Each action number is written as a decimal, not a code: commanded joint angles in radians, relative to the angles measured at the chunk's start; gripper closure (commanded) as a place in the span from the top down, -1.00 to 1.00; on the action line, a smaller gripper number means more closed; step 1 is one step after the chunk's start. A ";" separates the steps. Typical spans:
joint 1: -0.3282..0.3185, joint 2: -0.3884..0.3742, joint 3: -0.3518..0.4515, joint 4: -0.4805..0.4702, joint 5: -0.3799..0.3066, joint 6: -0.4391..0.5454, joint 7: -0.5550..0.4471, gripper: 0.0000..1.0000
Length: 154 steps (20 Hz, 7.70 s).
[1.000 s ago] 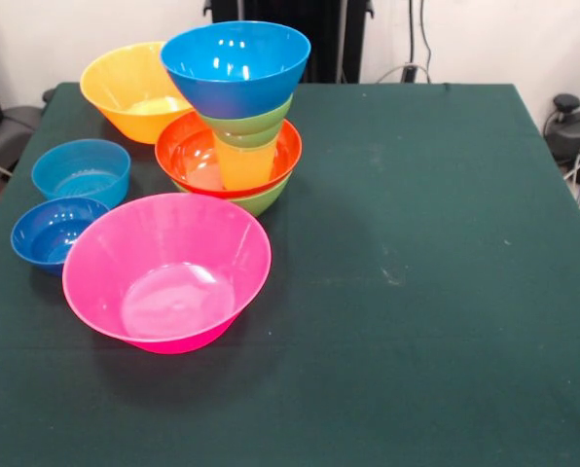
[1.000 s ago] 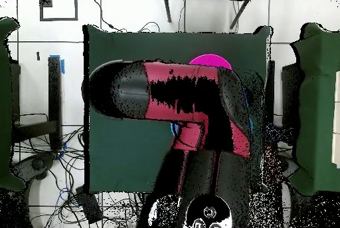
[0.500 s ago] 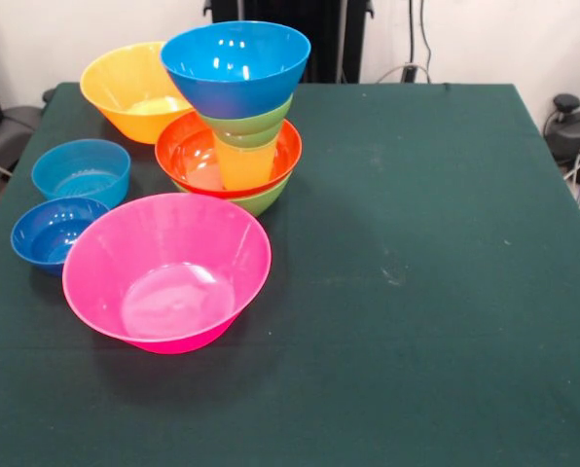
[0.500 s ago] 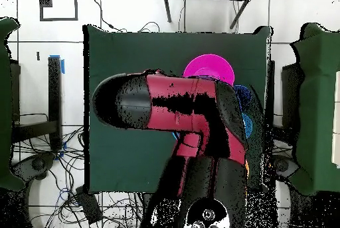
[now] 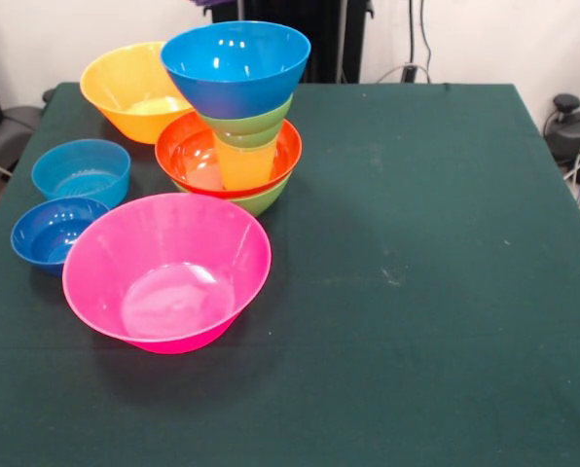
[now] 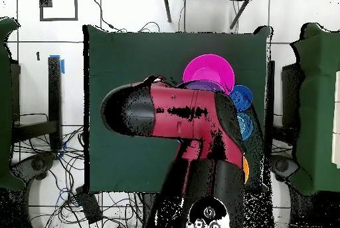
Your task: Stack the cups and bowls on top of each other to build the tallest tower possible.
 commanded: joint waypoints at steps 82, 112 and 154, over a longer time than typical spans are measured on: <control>-0.071 0.112 0.257 0.088 -0.383 0.137 -0.181 -1.00; -0.055 0.155 0.253 0.045 -0.438 0.075 -0.146 -1.00; -0.082 0.144 0.296 0.057 -0.392 0.070 -0.159 1.00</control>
